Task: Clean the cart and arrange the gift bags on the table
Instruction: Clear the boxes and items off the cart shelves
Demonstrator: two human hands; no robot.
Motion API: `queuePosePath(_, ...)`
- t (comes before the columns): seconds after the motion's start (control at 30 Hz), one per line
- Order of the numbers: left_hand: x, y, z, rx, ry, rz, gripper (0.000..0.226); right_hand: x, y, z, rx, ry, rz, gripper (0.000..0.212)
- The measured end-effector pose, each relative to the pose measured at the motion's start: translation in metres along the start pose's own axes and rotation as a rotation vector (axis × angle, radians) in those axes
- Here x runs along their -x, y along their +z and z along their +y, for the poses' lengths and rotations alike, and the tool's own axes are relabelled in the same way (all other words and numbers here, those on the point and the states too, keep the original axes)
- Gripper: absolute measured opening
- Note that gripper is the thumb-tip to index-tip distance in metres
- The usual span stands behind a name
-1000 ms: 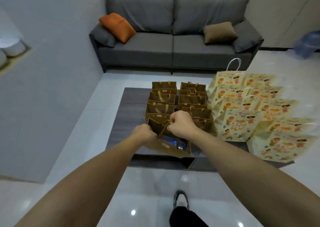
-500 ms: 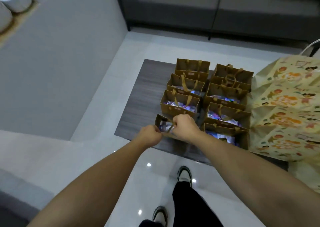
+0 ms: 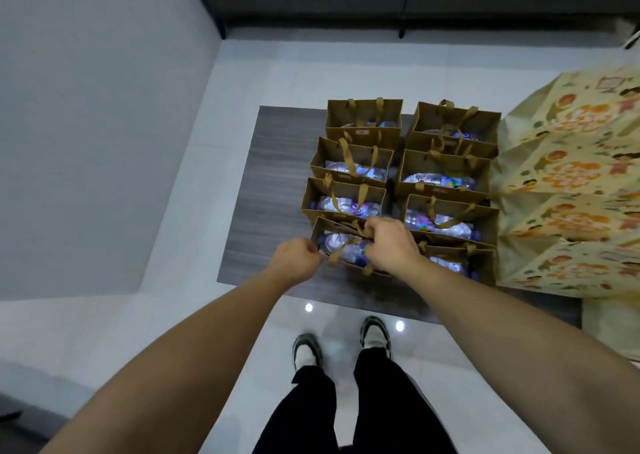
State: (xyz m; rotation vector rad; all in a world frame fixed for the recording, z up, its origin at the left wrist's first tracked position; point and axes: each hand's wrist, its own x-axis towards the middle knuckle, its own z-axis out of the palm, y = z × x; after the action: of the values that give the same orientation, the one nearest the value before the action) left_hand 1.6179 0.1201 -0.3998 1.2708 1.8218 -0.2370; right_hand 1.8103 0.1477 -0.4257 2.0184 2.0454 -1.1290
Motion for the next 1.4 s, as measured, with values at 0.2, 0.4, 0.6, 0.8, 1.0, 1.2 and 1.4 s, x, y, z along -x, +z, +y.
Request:
queuePosePath(0.2, -0.014, -0.003, 0.023, -0.111, 0.106, -0.016, 0.027, 0.004, -0.001, 0.013, -0.043, 0.106, 0.067, 0.041)
queuePosePath(0.4, -0.042, 0.007, 0.037, -0.241, 0.310, -0.012, 0.034, 0.022, 0.021, 0.029, -0.114, 0.266, 0.121, 0.028)
queuePosePath(0.6, -0.085, 0.022, -0.008, -0.611, 0.399, -0.152, 0.048, 0.027, 0.083, 0.029, -0.131, 0.347, -0.007, 0.039)
queuePosePath(0.8, -0.101, 0.025, -0.055, -0.745, 0.375, -0.192, 0.045, 0.019, 0.118, 0.018, -0.140, 0.368, -0.028, 0.046)
queuePosePath(1.0, -0.093, 0.035, -0.069, -0.636, 0.360, -0.149, 0.034, 0.009, 0.116, 0.011, -0.100, 0.350, -0.027, 0.038)
queuePosePath(1.2, -0.089, 0.027, -0.077, -0.641, 0.316, -0.143, 0.037, 0.013, 0.110, 0.001, -0.123, 0.313, -0.082, 0.044)
queuePosePath(1.4, -0.072, 0.004, -0.046, -0.675, 0.391, -0.166, 0.040, 0.035, 0.088, -0.006, -0.176, 0.360, -0.020, 0.046)
